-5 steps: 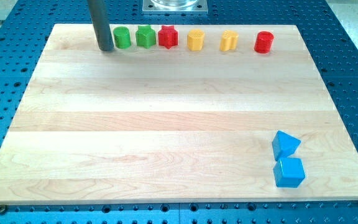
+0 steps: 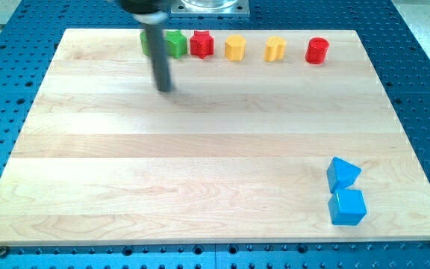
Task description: Move the blue cube to the left of the green circle
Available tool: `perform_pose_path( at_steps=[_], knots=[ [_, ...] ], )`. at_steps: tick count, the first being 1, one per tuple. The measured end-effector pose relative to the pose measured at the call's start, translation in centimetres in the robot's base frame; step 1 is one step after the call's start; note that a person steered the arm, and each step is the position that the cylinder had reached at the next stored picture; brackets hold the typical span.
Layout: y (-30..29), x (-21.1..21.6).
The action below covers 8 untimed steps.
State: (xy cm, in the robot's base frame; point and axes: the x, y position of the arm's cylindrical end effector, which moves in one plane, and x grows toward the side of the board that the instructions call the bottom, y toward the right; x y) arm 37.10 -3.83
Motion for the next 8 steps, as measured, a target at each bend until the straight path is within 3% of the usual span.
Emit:
perform_pose_path(
  at_steps=[2,3,5,6,7,8],
  knots=[
    [23.3,11.7],
    [28.2,18.8],
    [26.8,22.8],
    [20.9,23.3],
    [11.0,21.2],
    [1.8,15.7]
  ],
)
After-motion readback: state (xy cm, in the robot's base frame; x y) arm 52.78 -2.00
